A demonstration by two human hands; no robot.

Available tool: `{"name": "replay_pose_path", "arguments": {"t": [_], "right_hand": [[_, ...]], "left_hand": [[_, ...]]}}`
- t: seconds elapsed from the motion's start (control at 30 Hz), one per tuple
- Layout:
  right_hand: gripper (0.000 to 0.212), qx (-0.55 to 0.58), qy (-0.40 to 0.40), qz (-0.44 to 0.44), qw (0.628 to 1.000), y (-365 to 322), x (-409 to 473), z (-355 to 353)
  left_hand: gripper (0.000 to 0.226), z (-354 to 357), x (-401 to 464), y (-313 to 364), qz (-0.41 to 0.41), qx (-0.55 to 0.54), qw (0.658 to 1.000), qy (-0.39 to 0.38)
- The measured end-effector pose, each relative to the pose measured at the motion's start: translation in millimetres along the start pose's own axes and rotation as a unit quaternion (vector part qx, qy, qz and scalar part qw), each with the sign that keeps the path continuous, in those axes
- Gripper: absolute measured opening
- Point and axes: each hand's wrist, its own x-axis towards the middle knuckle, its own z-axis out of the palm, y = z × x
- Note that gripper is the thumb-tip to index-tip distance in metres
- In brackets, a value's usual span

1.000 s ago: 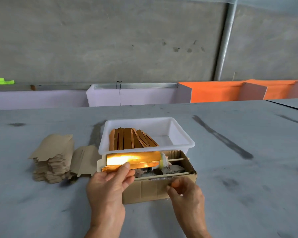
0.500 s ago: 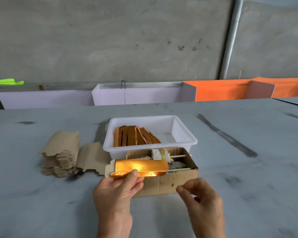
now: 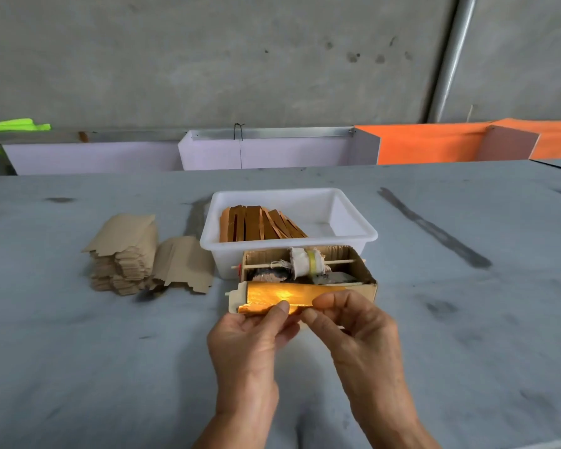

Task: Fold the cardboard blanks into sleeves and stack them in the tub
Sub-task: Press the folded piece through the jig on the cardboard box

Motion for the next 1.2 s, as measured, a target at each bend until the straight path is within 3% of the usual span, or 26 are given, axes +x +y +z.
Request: {"name": "replay_pose_path", "arguments": {"t": [0.23,0.5,1.2], "right_hand": [[0.020,-0.035,0.013,0.051,0.998,4.6,-0.2,-2.2],[0.019,-0.032,-0.026,0.088,0.995,4.4,-0.8,2.4],[0.019,-0.099,-0.038,0.121,0.987,4.0,-1.0,4.9]], "left_hand": [[0.010,-5.0,-3.1,-4.3,-0.019,0.003,1.000,0.007],[0.013,-10.5,-4.6,-7.6,-0.029,0.003,0.999,0.013],[0.011,-13.4,-6.0,-8.9,-0.027,-0.006,1.000,0.012]]}}
